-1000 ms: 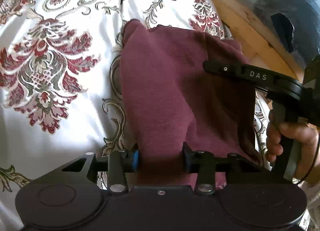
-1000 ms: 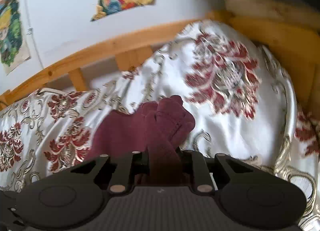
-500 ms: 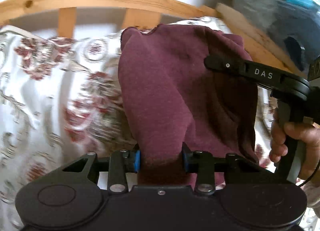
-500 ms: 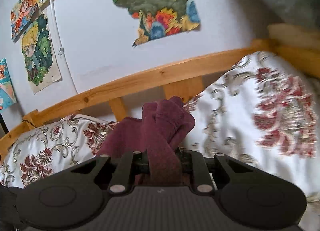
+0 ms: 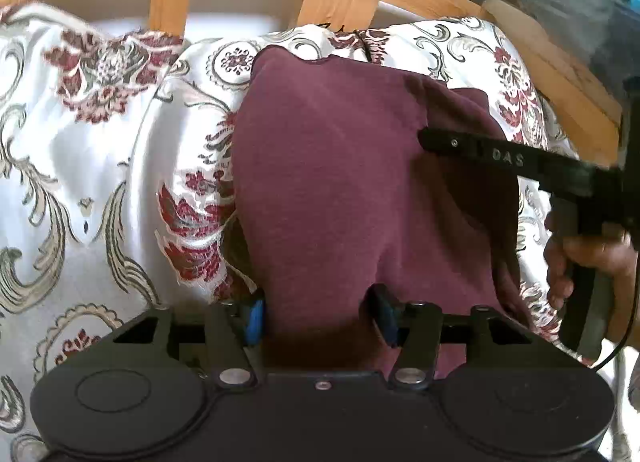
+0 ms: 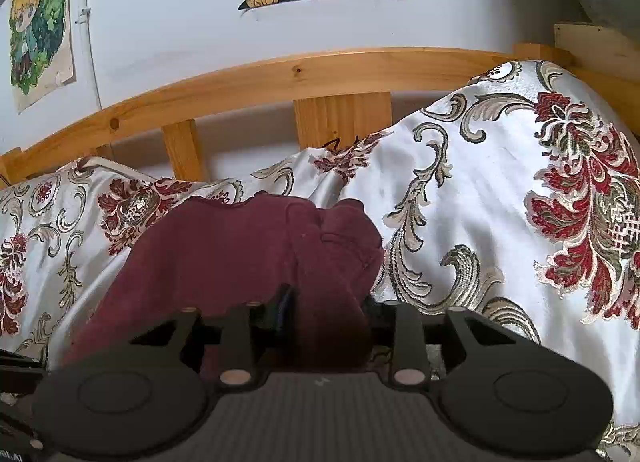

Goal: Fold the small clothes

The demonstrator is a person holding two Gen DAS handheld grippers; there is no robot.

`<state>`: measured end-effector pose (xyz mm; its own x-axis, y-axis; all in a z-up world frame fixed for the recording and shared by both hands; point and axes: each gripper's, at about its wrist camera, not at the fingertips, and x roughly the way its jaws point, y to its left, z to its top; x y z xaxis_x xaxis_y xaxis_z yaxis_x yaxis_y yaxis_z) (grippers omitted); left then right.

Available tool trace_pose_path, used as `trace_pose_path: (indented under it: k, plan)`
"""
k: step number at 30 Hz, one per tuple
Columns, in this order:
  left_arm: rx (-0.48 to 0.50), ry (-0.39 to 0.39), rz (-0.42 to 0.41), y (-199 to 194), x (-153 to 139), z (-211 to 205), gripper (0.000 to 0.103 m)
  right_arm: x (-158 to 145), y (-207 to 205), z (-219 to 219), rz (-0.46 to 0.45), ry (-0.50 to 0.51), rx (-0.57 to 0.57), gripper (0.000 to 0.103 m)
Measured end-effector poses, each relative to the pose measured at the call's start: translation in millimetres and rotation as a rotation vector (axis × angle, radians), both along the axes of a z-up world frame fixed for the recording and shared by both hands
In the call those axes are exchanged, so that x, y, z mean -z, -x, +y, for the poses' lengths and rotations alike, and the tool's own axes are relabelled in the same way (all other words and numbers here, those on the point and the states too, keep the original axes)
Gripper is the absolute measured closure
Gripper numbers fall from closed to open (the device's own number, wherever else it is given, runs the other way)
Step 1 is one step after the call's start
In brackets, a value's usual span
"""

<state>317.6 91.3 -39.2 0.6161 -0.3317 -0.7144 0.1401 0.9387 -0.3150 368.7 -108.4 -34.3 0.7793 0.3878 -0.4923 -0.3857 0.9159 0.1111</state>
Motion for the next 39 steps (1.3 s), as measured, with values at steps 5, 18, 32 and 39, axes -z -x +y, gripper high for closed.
trace_pose_path:
  k: [5, 18, 32, 39]
  plan:
    - [-0.023, 0.042, 0.017, 2, -5, 6, 0.033, -10, 14, -8, -0.012, -0.032, 0.033, 0.035]
    - [-0.127, -0.025, -0.210, 62, -91, 19, 0.001, -77, 125, -14, -0.220, -0.078, 0.128, 0.000]
    - [-0.190, -0.171, -0.430, 171, -169, 33, 0.001, -142, 268, -12, -0.390, -0.088, 0.167, 0.000]
    - [-0.212, -0.194, -0.441, 234, -172, 37, 0.001, -143, 321, -5, -0.377, -0.054, 0.135, 0.000]
